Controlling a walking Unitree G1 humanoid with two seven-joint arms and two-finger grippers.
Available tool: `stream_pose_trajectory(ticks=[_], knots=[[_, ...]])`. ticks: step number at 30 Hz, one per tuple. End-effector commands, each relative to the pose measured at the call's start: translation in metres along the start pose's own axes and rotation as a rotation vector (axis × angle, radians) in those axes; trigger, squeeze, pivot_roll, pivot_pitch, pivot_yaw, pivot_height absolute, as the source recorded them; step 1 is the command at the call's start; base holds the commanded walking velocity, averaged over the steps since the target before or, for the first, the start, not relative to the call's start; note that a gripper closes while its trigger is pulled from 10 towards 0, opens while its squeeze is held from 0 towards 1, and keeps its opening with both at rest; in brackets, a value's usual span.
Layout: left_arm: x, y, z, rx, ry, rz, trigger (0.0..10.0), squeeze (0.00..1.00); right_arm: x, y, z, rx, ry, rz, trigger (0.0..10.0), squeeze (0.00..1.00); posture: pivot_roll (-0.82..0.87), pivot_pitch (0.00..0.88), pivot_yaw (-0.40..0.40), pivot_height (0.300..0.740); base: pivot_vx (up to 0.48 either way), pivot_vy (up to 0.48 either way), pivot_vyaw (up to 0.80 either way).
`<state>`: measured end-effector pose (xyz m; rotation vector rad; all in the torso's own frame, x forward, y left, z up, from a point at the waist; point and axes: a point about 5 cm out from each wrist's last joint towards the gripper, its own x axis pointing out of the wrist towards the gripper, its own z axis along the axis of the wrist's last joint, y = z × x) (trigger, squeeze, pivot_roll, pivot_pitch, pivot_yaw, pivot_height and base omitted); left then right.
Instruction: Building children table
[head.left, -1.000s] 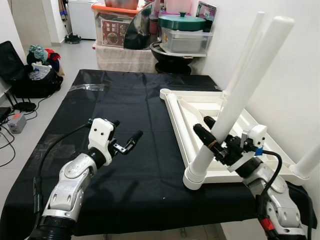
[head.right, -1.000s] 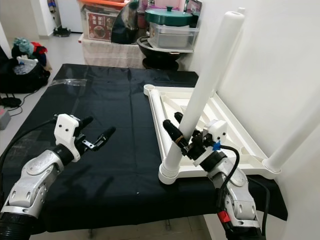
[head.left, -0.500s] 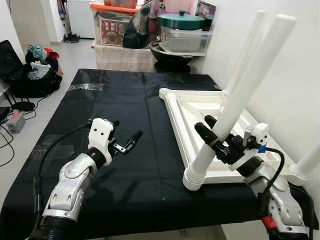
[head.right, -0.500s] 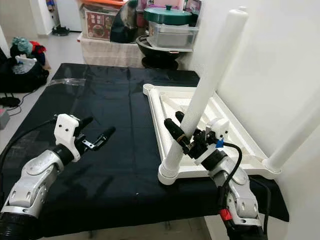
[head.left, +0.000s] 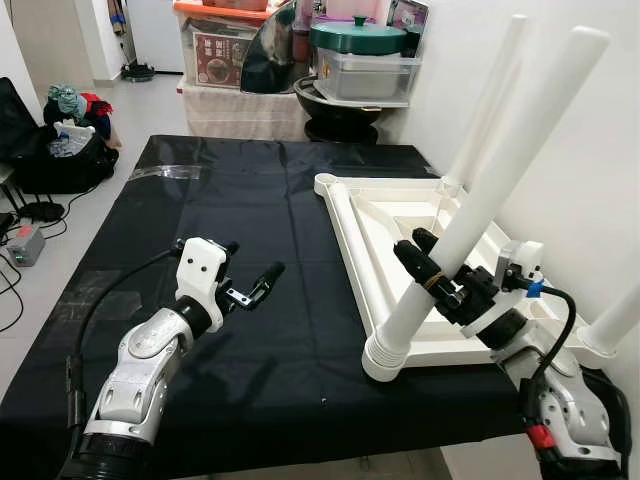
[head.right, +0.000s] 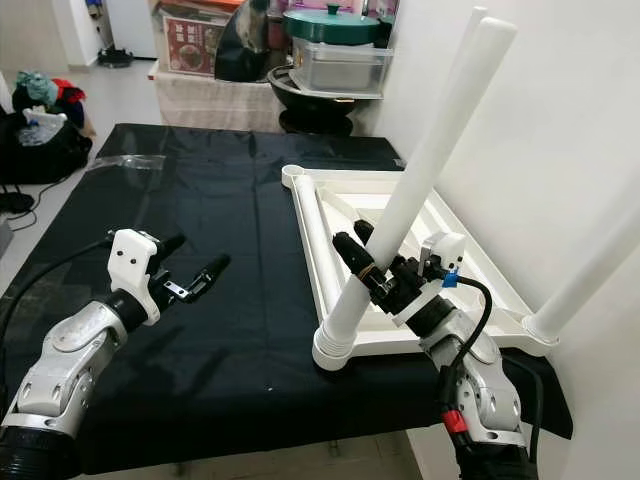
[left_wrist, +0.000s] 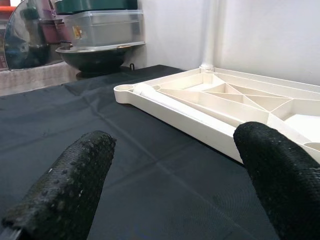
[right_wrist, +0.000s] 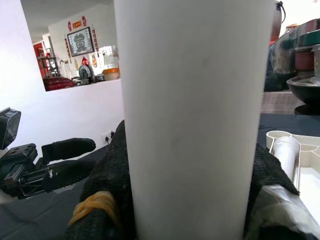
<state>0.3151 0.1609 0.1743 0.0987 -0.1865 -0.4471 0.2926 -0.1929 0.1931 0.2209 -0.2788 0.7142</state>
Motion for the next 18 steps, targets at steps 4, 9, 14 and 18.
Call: stream_pose_trajectory(ticks=[4,9,14,18], knots=[[-0.002,0.001,-0.001,-0.007,-0.001,0.002,10.0,0.00,-0.001,0.010,-0.019,0.031,0.094,0.047,10.0,0.00,0.06,0.000,-0.101,0.740,0.000,0.000,0.00],[-0.001,0.001,0.000,-0.006,-0.001,0.000,10.0,0.00,0.000,0.018,-0.021,-0.034,0.133,0.106,10.0,0.00,0.06,0.000,-0.100,0.740,0.000,0.000,0.00],[0.000,0.000,0.000,-0.008,-0.002,-0.003,10.0,0.00,-0.001,0.034,-0.027,-0.066,0.209,0.253,10.0,0.00,0.06,0.000,-0.101,0.740,0.000,0.000,0.00],[0.000,0.000,0.000,-0.008,-0.002,-0.003,10.0,0.00,-0.001,0.034,-0.027,-0.066,0.209,0.253,10.0,0.00,0.06,0.000,-0.101,0.740,0.000,0.000,0.00]])
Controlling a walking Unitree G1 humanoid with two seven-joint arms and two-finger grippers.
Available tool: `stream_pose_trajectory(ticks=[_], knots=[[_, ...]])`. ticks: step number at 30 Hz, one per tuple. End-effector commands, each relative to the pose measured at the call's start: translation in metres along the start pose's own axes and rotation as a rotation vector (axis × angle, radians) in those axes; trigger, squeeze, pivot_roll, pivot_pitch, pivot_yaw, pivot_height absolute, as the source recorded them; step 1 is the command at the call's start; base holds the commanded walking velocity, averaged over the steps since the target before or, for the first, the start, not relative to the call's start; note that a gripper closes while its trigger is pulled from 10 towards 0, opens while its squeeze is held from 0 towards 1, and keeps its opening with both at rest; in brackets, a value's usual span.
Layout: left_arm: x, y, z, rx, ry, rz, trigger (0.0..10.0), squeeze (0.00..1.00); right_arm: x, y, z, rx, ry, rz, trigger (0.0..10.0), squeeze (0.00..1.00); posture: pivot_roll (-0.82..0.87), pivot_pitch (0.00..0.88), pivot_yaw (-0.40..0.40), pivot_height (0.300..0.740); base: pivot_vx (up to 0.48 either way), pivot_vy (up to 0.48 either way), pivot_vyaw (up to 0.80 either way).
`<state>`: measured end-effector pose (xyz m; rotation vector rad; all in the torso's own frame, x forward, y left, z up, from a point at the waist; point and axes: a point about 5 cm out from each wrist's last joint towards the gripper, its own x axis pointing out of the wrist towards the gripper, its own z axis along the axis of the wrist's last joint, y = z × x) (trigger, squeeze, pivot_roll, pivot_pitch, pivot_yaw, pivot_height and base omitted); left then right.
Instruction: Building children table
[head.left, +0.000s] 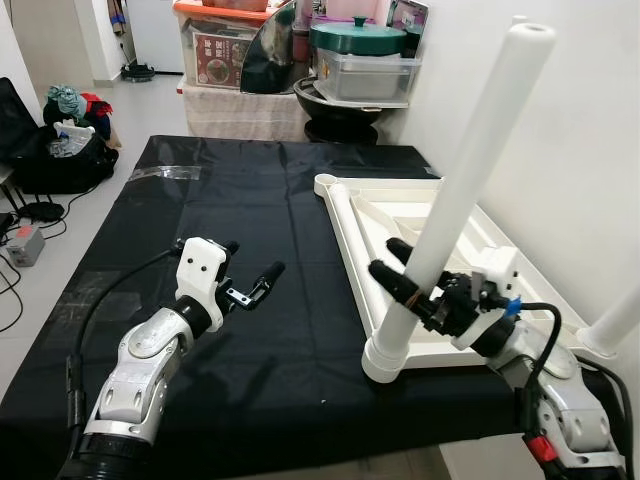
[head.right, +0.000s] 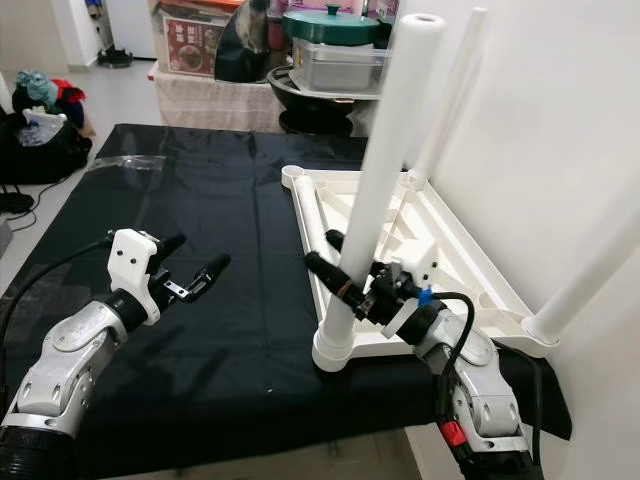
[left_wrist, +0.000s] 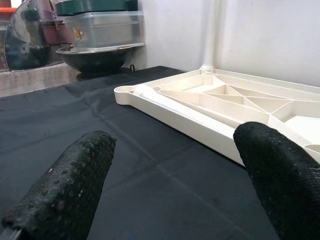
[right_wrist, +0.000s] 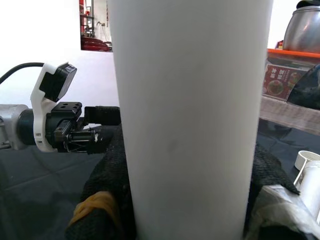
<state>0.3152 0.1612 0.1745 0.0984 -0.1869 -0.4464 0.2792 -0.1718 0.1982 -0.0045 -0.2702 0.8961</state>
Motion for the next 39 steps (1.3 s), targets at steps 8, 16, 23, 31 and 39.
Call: stream_pose_trajectory(ticks=[8,16,23,31,39], knots=[[-0.001,0.000,0.000,-0.006,-0.001,0.003,10.0,0.00,0.004,0.015,-0.021,0.170,0.088,0.171,10.0,0.00,0.08,0.000,-0.113,0.740,0.000,0.000,0.00],[-0.003,0.001,0.001,-0.008,0.000,0.008,10.0,0.00,0.018,0.020,-0.015,0.244,0.021,0.217,10.0,0.00,0.09,0.000,-0.123,0.740,0.000,0.000,0.00],[-0.005,0.002,0.000,-0.009,0.004,0.013,10.0,0.00,0.019,0.022,-0.024,0.325,-0.031,0.130,10.0,0.00,0.10,0.000,-0.125,0.740,0.000,0.000,0.00],[-0.004,0.001,0.000,-0.009,0.005,0.006,10.0,0.00,0.011,0.014,-0.028,0.312,-0.044,0.033,10.0,0.00,0.08,0.000,-0.113,0.740,0.000,0.000,0.00],[-0.003,0.001,0.000,-0.006,0.005,-0.001,10.0,0.00,0.008,0.019,-0.035,0.303,-0.015,0.031,10.0,0.00,0.09,0.000,-0.111,0.740,0.000,0.000,0.00]])
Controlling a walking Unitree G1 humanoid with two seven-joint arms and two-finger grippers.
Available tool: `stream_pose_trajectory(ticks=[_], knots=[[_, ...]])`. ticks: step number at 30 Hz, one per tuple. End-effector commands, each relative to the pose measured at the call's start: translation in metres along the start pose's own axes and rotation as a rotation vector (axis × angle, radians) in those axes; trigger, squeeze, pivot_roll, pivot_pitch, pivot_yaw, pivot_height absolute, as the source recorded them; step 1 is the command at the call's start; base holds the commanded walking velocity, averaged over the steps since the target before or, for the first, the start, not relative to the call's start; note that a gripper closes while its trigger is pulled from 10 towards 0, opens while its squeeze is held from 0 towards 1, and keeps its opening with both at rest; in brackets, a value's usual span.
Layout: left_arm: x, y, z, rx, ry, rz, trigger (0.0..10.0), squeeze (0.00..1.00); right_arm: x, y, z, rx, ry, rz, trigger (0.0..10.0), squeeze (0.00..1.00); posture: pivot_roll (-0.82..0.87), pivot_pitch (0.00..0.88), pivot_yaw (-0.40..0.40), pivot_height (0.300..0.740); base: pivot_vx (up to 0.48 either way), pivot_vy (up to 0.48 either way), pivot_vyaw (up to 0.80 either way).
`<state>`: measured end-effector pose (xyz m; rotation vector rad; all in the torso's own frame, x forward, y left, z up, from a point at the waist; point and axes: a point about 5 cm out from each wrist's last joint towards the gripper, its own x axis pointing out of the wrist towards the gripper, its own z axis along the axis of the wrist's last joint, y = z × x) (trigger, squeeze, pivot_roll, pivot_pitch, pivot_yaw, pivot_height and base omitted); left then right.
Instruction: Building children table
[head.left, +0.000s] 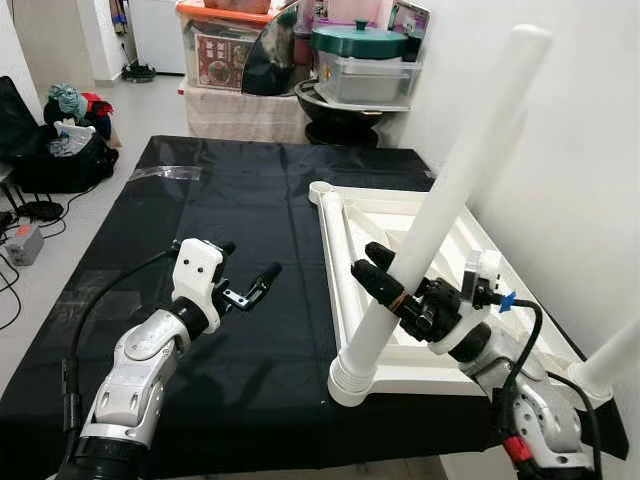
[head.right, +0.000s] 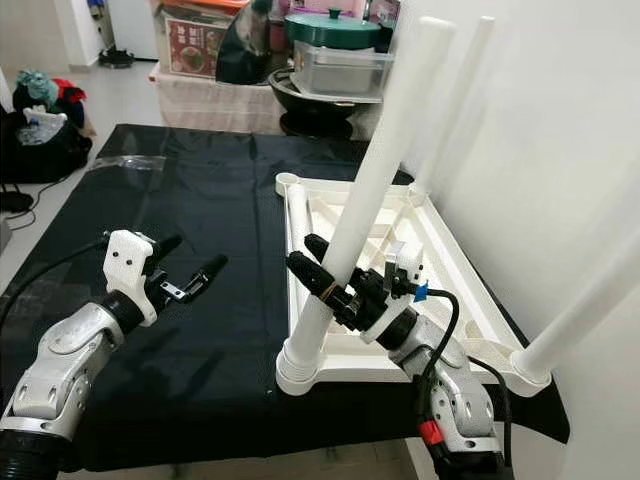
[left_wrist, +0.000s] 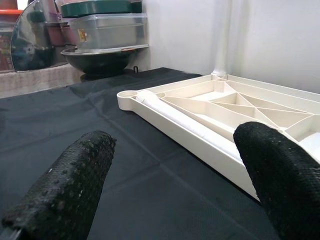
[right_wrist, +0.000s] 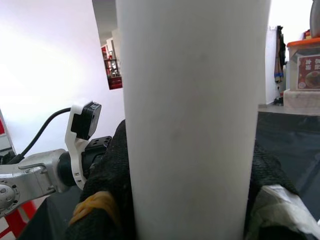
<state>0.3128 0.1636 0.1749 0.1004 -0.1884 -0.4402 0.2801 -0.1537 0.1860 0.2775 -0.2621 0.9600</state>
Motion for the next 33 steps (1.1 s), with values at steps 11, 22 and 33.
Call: stream_pose_trajectory(ticks=[11,22,33], knots=[[-0.001,0.001,-0.001,-0.006,0.007,-0.001,10.0,0.00,-0.003,-0.007,-0.040,-0.165,0.333,-0.160,10.0,0.00,0.08,0.000,-0.111,0.740,0.000,0.000,0.00],[0.001,-0.001,-0.002,-0.014,0.005,-0.001,10.0,0.00,-0.004,-0.014,-0.040,-0.067,0.300,-0.384,10.0,0.00,0.07,0.000,-0.112,0.740,0.000,0.000,0.00],[0.000,-0.002,-0.003,-0.018,0.005,0.005,10.0,0.00,-0.025,-0.040,-0.042,-0.138,0.290,-0.847,10.0,0.00,0.07,0.000,-0.118,0.740,0.000,0.000,0.00]])
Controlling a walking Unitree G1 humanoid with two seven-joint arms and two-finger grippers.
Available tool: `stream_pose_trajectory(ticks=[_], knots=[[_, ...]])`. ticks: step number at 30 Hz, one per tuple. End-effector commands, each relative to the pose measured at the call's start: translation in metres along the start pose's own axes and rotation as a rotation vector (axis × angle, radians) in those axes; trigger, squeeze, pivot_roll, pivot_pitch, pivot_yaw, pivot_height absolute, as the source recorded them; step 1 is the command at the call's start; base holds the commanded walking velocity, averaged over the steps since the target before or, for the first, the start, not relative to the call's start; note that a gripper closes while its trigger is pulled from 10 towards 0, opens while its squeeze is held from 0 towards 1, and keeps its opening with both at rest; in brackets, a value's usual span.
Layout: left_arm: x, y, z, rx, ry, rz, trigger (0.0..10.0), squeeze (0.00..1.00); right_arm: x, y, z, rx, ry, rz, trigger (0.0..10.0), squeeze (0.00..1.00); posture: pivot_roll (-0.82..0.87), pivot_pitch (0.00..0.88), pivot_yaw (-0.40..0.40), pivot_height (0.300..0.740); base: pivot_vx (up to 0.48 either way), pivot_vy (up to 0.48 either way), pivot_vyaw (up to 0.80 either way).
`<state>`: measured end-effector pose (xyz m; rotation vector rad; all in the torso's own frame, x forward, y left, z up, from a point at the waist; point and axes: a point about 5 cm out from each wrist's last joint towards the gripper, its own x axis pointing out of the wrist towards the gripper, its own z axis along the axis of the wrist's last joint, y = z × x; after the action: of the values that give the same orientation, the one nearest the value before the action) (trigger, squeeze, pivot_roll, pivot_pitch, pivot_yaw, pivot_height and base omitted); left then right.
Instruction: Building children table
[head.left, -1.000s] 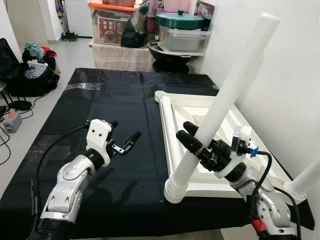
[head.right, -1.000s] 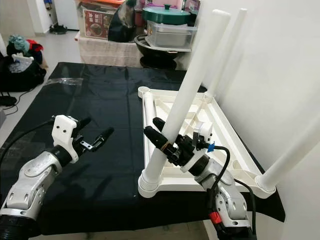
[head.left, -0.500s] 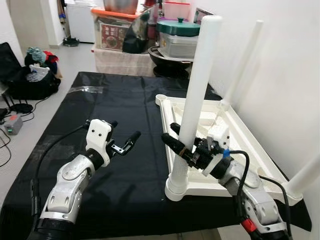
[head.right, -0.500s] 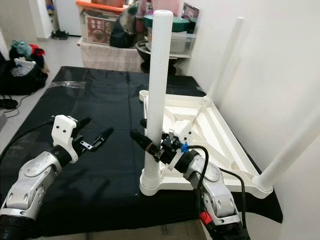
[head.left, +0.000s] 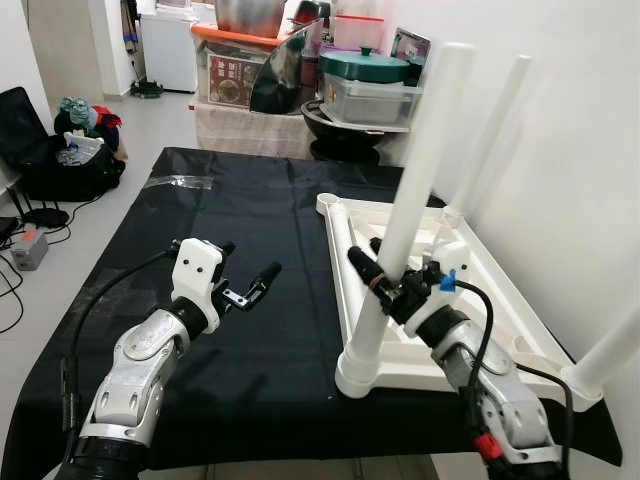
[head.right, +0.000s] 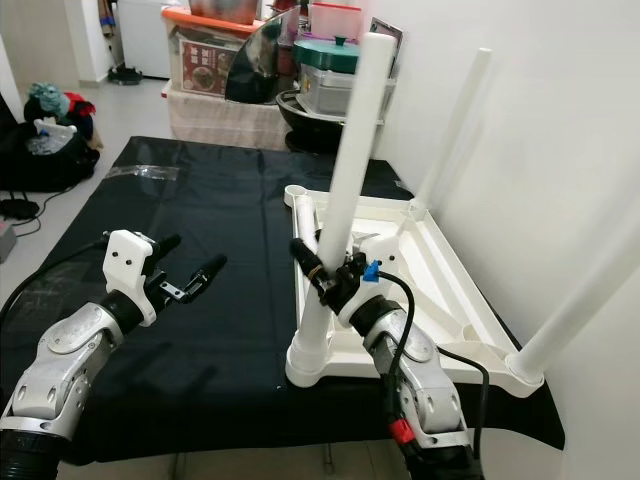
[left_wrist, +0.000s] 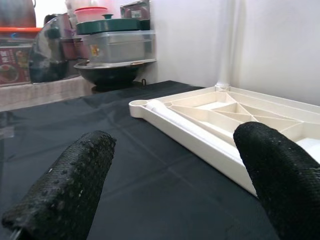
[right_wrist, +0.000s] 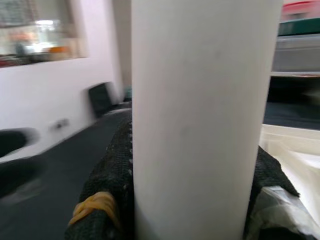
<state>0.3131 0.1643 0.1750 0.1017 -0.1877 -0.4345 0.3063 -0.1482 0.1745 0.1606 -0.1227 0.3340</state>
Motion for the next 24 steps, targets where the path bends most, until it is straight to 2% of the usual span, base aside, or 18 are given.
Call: stream_pose_trajectory(ticks=[1,2,4,7,9,10,12,14,21,24], knots=[[0.000,-0.003,-0.003,-0.020,0.004,0.000,10.0,0.00,-0.019,-0.034,-0.034,-0.045,0.181,-0.210,10.0,0.00,0.07,0.000,-0.118,0.740,0.000,0.000,0.00],[0.000,-0.001,-0.003,-0.017,0.004,0.003,10.0,0.00,-0.030,-0.045,-0.038,-0.069,0.181,-0.419,10.0,0.00,0.07,0.000,-0.117,0.740,0.000,0.000,0.00],[0.000,0.000,-0.003,-0.014,0.005,0.005,10.0,0.00,-0.037,-0.050,-0.039,-0.091,0.181,-0.522,10.0,0.00,0.07,0.000,-0.116,0.740,0.000,0.000,0.00],[-0.001,0.000,-0.003,-0.013,0.005,0.005,10.0,0.00,-0.039,-0.051,-0.039,-0.102,0.183,-0.546,10.0,0.00,0.07,0.000,-0.116,0.740,0.000,0.000,0.00],[0.000,0.000,-0.003,-0.012,0.005,0.006,10.0,0.00,-0.044,-0.057,-0.038,-0.130,0.182,-0.632,10.0,0.00,0.07,0.000,-0.116,0.740,0.000,0.000,0.00],[0.000,0.000,-0.003,-0.012,0.005,0.006,10.0,0.00,-0.044,-0.057,-0.038,-0.130,0.182,-0.632,10.0,0.00,0.07,0.000,-0.116,0.740,0.000,0.000,0.00],[0.000,-0.001,-0.003,-0.012,0.006,0.005,10.0,0.00,-0.049,-0.064,-0.035,-0.157,0.173,-0.731,10.0,0.00,0.07,0.000,-0.113,0.740,0.000,0.000,0.00],[0.000,-0.001,-0.003,-0.012,0.006,0.005,10.0,0.00,-0.049,-0.064,-0.035,-0.157,0.173,-0.731,10.0,0.00,0.07,0.000,-0.113,0.740,0.000,0.000,0.00],[0.001,0.000,-0.003,-0.009,0.006,0.007,10.0,0.00,-0.056,-0.072,-0.031,-0.214,0.151,-0.894,10.0,0.00,0.07,0.000,-0.110,0.740,0.000,0.000,0.00],[0.001,0.000,-0.003,-0.009,0.007,0.008,10.0,0.00,-0.057,-0.073,-0.031,-0.217,0.146,-0.928,10.0,0.00,0.07,0.000,-0.111,0.740,0.000,0.000,0.00]])
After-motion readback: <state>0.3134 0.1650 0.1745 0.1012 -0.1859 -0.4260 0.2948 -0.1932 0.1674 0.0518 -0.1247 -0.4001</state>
